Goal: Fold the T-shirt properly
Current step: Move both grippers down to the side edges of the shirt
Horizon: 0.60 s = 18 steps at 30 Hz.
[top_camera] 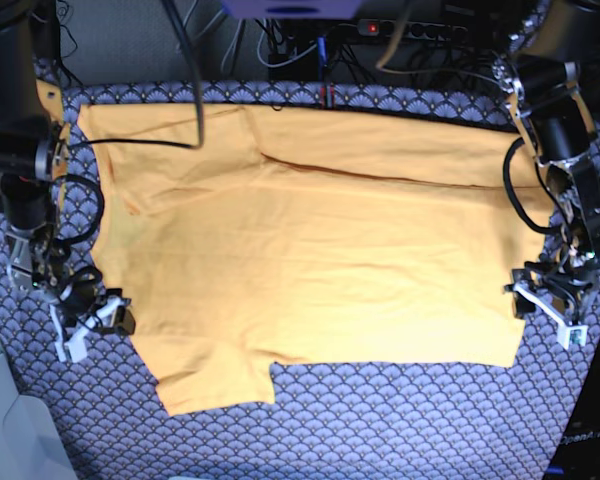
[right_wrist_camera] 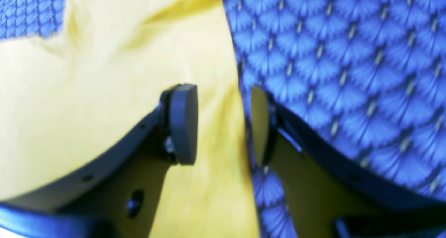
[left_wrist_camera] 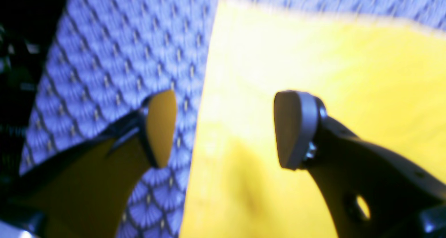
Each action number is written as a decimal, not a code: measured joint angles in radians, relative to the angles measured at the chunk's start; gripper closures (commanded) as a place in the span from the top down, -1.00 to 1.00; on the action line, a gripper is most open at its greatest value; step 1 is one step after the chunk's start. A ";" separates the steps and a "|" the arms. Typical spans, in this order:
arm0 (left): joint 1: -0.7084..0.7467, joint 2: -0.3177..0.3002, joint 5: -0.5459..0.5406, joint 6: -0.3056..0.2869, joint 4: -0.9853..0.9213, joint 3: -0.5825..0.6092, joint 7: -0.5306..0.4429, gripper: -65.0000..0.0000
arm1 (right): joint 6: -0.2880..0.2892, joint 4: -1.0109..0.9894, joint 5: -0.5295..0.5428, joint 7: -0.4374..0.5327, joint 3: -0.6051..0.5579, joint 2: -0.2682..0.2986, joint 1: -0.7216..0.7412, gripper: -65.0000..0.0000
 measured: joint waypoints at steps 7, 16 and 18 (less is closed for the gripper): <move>0.042 -0.001 -0.001 -0.008 0.032 -0.050 -0.014 0.32 | 0.000 -0.003 -0.004 0.044 0.002 -0.003 -0.040 -0.20; 0.077 0.015 0.000 -0.010 0.036 -0.055 -0.013 0.32 | -0.006 -0.002 -0.003 0.050 0.002 -0.028 -0.045 -0.20; 0.089 0.016 0.000 -0.008 0.036 -0.056 -0.006 0.32 | -0.048 0.001 -0.003 0.055 0.002 -0.026 -0.045 -0.20</move>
